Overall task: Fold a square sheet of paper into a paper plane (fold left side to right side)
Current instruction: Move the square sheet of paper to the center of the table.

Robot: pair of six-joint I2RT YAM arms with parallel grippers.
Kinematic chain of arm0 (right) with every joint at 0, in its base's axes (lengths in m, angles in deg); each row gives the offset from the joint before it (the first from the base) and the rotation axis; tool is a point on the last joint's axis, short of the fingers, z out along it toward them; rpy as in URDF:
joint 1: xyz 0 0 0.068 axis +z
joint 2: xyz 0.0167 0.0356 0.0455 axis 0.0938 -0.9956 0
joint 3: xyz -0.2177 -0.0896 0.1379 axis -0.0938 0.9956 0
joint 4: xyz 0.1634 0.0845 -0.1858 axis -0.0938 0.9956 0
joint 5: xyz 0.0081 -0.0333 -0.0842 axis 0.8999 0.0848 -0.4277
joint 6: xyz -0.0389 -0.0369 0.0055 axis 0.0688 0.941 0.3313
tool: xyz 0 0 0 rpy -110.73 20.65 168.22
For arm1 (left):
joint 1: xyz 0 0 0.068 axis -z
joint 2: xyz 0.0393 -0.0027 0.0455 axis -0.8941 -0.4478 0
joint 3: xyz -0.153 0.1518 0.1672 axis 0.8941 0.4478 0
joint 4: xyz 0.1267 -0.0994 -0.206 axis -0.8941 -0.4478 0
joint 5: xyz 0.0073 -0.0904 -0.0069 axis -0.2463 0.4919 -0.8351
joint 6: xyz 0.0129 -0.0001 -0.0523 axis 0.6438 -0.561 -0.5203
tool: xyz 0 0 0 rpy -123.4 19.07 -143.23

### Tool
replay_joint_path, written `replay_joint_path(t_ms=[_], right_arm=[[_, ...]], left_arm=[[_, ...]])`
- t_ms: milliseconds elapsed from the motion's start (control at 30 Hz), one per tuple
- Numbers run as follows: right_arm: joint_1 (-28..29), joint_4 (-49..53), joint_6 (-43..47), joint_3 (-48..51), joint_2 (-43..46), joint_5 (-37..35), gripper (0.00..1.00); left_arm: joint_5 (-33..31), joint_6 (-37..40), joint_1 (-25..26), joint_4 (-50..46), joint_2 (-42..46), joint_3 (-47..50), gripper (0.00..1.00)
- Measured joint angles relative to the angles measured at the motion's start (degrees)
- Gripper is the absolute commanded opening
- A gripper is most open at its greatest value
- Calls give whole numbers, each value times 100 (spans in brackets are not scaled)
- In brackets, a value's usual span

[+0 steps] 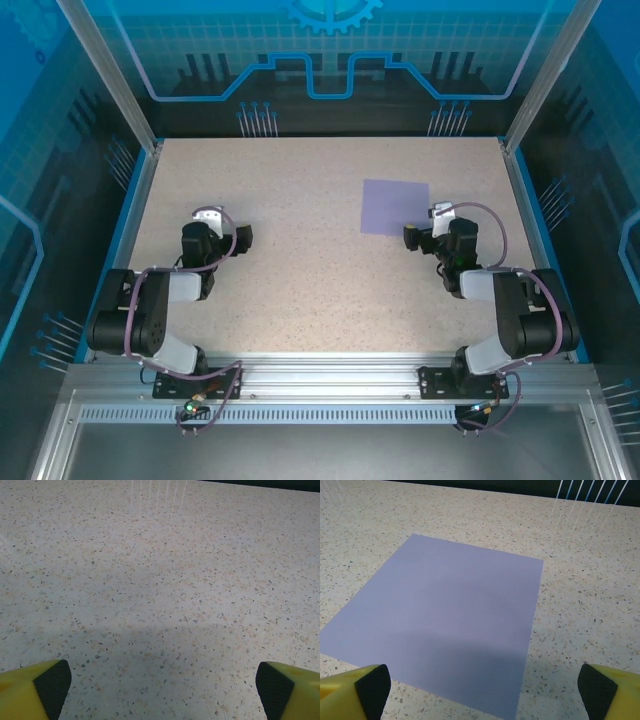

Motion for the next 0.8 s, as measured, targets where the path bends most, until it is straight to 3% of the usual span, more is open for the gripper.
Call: replay_joint_path(t_ms=[800], right_arm=[[0,0,0,0,0,0,100]], left_arm=[[-11,-20,0,-68,20,-20,98]])
